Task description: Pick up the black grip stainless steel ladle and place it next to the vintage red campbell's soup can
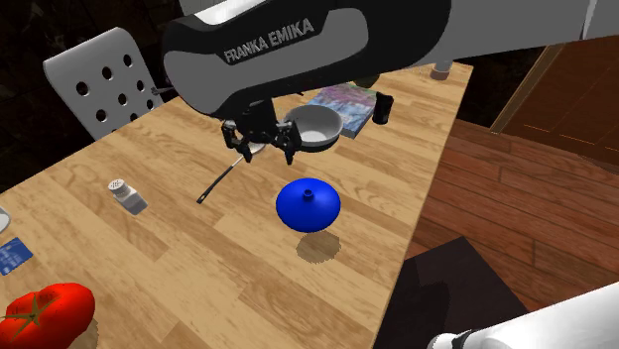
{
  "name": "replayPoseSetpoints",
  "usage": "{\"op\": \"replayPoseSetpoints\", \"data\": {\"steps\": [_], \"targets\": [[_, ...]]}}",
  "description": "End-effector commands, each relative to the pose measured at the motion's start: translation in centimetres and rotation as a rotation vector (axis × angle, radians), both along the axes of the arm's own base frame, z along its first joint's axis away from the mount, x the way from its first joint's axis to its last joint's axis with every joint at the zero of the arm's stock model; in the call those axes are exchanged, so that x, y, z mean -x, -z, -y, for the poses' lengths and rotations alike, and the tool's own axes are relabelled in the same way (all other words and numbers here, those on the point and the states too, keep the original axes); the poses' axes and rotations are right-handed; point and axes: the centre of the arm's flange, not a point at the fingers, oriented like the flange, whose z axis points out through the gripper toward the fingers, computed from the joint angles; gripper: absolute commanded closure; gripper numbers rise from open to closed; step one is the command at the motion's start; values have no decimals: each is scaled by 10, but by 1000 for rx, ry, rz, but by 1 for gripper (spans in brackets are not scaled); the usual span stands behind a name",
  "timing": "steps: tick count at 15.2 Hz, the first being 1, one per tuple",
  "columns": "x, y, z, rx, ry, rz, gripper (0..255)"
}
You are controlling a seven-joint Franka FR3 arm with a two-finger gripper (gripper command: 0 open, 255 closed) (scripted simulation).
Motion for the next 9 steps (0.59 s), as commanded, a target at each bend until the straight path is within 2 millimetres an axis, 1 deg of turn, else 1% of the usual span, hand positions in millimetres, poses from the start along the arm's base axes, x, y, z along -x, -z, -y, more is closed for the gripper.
{"op": "replayPoseSetpoints", "data": {"steps": [1,5,9], "targets": [[-24,11,-16,-1,62,-2,0],[-66,34,-42,-2,172,-7,0],[-110,58,-63,-3,283,-13,0]]}}
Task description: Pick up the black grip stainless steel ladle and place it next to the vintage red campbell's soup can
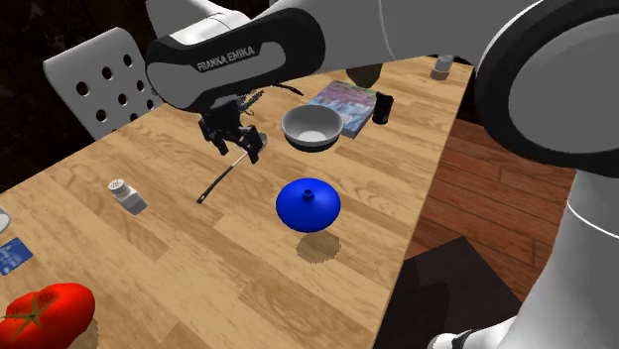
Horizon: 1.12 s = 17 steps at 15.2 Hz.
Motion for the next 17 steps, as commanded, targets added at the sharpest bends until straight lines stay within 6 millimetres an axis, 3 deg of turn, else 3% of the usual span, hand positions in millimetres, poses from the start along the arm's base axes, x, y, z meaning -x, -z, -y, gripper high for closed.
{"op": "replayPoseSetpoints", "data": {"steps": [1,4,11,17], "targets": [[-25,13,-10,3,60,-3,0],[-56,29,-21,2,134,-7,0],[-53,66,-18,2,134,-7,0],[-53,69,-17,2,134,-7,0]]}}
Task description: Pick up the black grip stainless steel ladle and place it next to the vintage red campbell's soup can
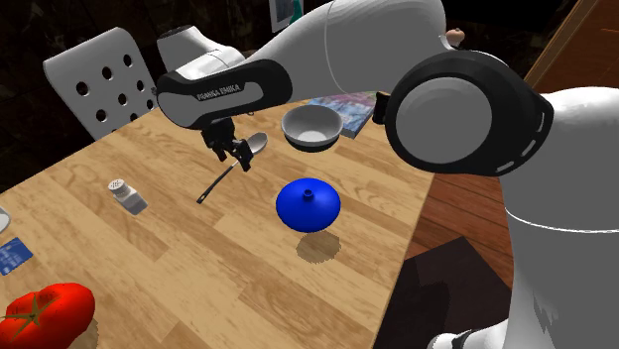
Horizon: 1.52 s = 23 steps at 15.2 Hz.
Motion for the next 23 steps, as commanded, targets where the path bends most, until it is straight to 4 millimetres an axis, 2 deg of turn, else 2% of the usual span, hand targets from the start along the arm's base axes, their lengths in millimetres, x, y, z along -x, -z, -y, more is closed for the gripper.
{"op": "replayPoseSetpoints", "data": {"steps": [1,2,3,12,23], "targets": [[0,0,0,0,0,0,0],[0,0,0,0,0,0,0],[0,0,0,0,0,0,255],[0,0,0,0,0,0,255],[0,-58,0,0,0,0,255]]}}
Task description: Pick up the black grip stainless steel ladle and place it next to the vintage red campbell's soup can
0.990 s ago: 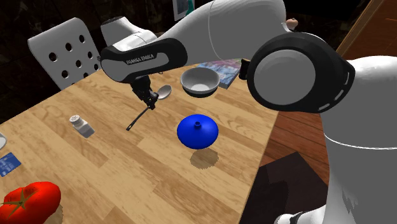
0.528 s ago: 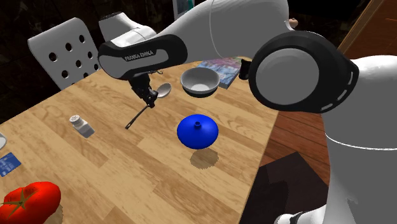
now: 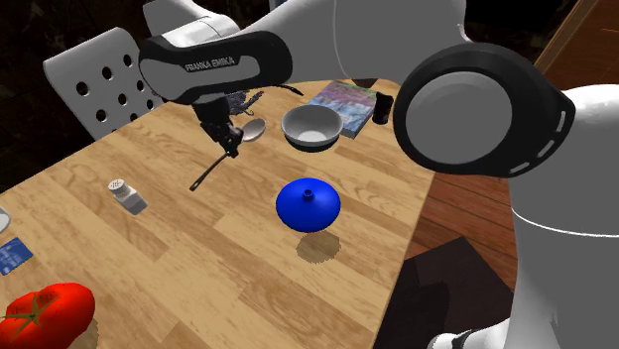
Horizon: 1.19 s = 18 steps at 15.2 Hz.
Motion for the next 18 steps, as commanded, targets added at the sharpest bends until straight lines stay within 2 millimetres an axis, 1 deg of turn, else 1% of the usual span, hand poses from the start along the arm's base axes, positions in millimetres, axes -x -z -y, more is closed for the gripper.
{"op": "replayPoseSetpoints", "data": {"steps": [1,18], "targets": [[0,-12,-1,0,0,-1,255],[0,-102,-1,0,0,-1,255]]}}
